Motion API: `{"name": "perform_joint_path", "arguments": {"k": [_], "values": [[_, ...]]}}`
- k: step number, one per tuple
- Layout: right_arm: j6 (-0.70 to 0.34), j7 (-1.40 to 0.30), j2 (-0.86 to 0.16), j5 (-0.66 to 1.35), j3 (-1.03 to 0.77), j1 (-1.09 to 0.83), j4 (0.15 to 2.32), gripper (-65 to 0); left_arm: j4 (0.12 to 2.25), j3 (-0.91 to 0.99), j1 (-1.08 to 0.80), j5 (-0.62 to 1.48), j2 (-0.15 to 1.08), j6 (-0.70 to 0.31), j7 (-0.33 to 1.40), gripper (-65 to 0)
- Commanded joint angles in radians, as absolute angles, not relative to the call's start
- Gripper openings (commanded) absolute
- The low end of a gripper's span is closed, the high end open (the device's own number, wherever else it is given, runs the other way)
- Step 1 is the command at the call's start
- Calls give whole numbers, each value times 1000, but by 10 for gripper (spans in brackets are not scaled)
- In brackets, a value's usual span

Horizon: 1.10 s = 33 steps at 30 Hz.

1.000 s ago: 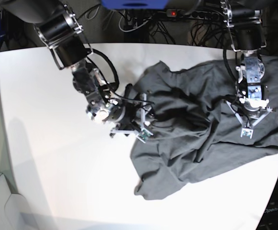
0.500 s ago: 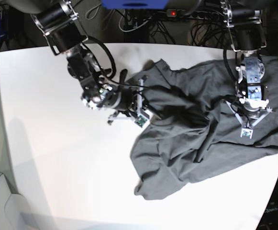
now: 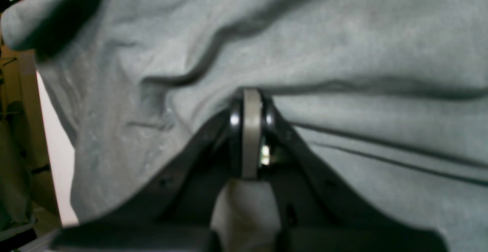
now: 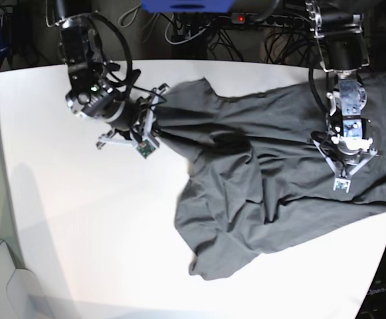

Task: Layout the t-shirt on the table in an organized manner, then fold the t-shirt properly
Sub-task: 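Drag the held fabric back outward with the right gripper, then move the left gripper across the shirt toward the right gripper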

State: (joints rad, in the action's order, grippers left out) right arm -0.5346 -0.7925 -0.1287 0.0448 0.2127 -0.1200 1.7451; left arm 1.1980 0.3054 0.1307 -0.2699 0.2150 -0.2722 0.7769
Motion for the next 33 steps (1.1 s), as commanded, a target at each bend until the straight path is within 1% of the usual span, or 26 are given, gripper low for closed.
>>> {"name": "perform_joint_path", "arguments": {"k": [1,5,10,16,21,24,27,29,33], "values": [[-533,-786,-147,48,208,-128,1794,-650,1178,286,114,-220,199,-321,852,-645],[-536,-802,-148,50,213,-199,1856,-650,1191,236,114,-220,199,-321,852,-645],[-538,-802,-148,53,217,-242,1863,-650,1307,232,108,-220,173,-321,865,-645],[-538,-803,-156,50,329,-248,1862,-650,1465,231,113,-219,143,-325,943,-645],[-535,-834,-148,50,352,-245,1860,-650,1613,189,113,-220,137,-433,1052,-645],[-533,-834,-148,50,352,-243,1860,-650,1679,189,114,-220,122,-458,1072,-645],[-533,-834,-148,50,352,-246,1860,-650,1679,174,162,-220,82,-461,1067,-645],[-533,-834,-148,50,354,-249,1856,-650,1643,134,205,-220,45,-458,1069,-645],[-533,-834,-148,50,354,-262,1847,-650,1526,50,306,-220,-71,-450,1064,-645]]}}
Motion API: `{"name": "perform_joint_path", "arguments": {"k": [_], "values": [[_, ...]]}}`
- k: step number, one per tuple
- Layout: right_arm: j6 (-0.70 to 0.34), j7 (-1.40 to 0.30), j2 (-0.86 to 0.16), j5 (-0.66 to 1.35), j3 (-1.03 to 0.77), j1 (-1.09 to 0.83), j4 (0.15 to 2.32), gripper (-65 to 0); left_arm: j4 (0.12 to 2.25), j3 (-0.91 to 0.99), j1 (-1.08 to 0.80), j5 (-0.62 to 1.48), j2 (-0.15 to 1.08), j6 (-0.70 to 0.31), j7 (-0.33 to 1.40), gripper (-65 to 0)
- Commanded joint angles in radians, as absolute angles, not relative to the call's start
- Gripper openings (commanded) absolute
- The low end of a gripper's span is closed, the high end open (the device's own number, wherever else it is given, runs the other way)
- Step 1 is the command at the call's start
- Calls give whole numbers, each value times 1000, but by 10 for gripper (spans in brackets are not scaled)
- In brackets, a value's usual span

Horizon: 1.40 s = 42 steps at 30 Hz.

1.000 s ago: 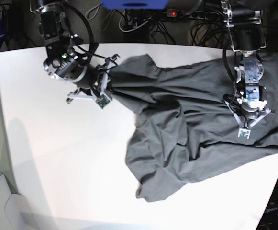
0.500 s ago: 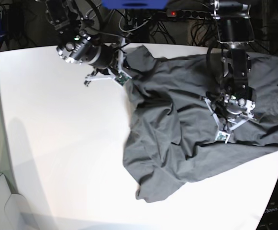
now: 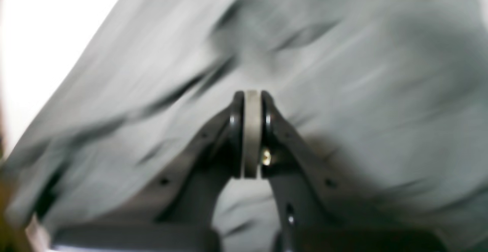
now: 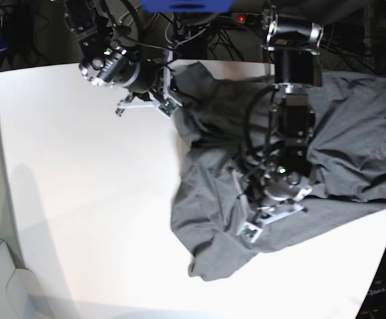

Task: Layout the t-shirt on the table in an organized manner, then fold the t-shirt properly
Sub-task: 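Move the left gripper across the shirt toward the right gripper, then pull the grasped fabric back outward with the left gripper to flatten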

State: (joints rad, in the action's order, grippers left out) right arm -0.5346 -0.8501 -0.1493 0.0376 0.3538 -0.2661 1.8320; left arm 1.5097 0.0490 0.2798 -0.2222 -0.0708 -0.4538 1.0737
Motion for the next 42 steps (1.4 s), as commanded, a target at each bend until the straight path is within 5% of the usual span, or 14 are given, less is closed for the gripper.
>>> {"name": "perform_joint_path", "arguments": {"k": [1,15,28,34,42], "values": [[-533,-834,-148,50,354,-262,1847,-650,1489,38,335,-222,-101,-449,1064,-645],[-532,-834,-127,50,352,-262,1847,-650,860,-4,522,-219,-157,-331,734,-645],[-532,-835,-101,50,355,-317,1851,-650,737,134,542,-219,-157,-328,558,-644],[-532,-835,-119,50,357,-346,1848,-650,731,312,588,-220,-117,-328,558,-548],[-533,-835,-130,48,354,-344,1848,-650,786,318,593,-220,-71,-328,568,-545]]}}
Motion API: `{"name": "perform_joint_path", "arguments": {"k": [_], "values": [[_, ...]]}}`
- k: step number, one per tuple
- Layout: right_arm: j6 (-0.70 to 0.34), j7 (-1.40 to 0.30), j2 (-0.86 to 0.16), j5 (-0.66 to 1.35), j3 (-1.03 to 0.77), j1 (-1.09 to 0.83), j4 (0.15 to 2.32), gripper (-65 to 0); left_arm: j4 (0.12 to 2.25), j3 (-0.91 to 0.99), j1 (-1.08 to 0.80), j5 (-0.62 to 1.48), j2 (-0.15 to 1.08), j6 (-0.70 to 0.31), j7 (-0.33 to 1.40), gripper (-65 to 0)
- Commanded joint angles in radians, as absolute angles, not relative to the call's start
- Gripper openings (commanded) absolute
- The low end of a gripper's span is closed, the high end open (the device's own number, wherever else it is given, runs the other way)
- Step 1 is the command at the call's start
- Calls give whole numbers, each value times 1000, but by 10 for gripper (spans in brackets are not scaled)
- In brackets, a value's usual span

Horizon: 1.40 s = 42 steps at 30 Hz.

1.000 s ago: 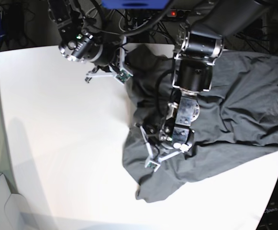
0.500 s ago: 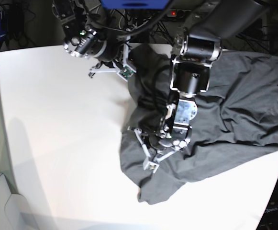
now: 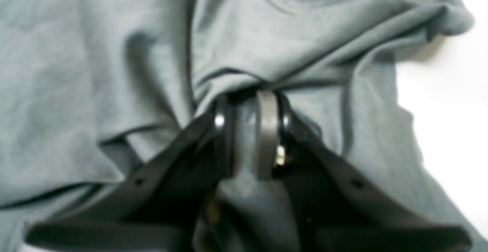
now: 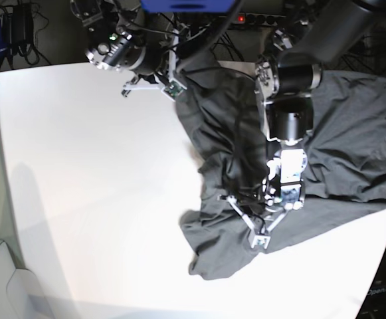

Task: Layout the t-shirt on the table in an organized manner, then fold the t-shirt properly
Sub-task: 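Pull the grasped fabric back outward with the left gripper to flatten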

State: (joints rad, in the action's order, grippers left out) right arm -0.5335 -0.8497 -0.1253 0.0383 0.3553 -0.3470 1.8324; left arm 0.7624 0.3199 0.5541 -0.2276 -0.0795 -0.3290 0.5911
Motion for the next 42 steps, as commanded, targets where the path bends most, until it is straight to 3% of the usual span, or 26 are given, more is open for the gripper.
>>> {"name": "perform_joint_path", "arguments": {"k": [1,15,31,37,42], "values": [[-533,-835,-139,48,354,-341,1848,-650,806,318,588,-220,-71,-328,570,-545],[-532,-835,-162,48,272,-328,1865,-650,1262,312,504,-220,-77,-340,915,-544],[-538,-984,-163,50,202,-249,1962,-644,1348,311,193,-219,90,-341,915,-543],[-538,-1035,-174,50,200,-194,1972,-577,1342,311,157,-219,131,-341,854,-542],[-538,-1035,-191,54,200,-139,1995,-573,1366,314,139,-219,134,-343,855,-542]]}}
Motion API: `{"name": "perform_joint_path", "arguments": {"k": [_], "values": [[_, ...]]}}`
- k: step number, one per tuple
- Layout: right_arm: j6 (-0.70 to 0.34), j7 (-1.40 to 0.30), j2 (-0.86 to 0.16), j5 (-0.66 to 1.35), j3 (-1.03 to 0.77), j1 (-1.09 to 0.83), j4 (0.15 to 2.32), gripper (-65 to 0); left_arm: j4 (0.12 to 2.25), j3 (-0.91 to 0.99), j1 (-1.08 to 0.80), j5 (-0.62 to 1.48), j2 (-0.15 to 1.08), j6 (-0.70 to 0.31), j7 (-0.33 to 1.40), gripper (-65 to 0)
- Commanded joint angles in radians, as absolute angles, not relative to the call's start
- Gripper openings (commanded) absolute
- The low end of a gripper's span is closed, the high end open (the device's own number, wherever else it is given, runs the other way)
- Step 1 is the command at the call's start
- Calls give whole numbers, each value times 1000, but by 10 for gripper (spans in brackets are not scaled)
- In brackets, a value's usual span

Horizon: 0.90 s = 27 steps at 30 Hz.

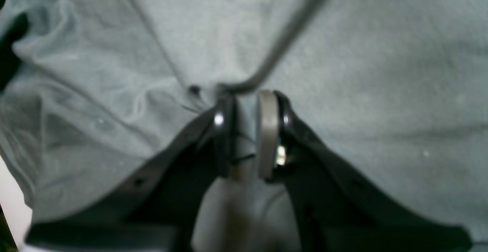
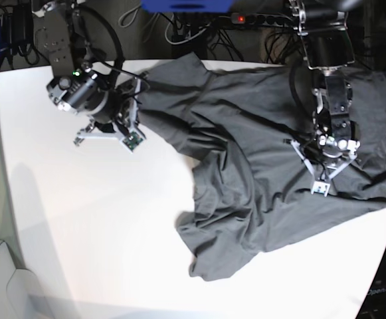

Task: Layout the t-shirt on the table in an organized manner, then fold the t-shirt properly
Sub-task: 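Pull the grasped fabric back outward with the left gripper to flatten, then grasp the shirt edge with the right gripper and drag it outward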

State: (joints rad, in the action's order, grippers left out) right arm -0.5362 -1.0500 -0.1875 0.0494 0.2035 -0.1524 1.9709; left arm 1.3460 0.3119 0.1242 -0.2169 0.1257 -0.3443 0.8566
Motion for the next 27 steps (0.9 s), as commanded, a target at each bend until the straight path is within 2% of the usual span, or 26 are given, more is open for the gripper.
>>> {"name": "perform_joint_path", "arguments": {"k": [1,3,7,10,12,16,20,27], "values": [[-538,-1036,-191,56,200,-120,1995,-573,1388,314,136,-219,134,-343,855,-542],[-538,-1036,-188,56,200,-77,1994,-573,1432,312,119,-219,134,-349,857,-542],[-538,-1038,-153,56,219,45,1956,-574,1508,318,102,-220,133,-432,858,-542],[-538,-1038,-133,58,259,171,1885,-574,1546,318,102,-220,133,-453,928,-542],[-539,-1033,-105,58,309,257,1799,-585,1587,318,99,-220,133,-453,966,-542],[-561,-992,-31,59,355,400,1567,-650,1679,318,38,-225,134,-453,998,-542],[-628,-883,50,54,360,481,1366,-650,1725,318,-39,-229,134,-453,998,-542],[-633,-727,124,51,364,522,1125,-650,1724,320,-117,-222,134,-453,989,-543]]}}
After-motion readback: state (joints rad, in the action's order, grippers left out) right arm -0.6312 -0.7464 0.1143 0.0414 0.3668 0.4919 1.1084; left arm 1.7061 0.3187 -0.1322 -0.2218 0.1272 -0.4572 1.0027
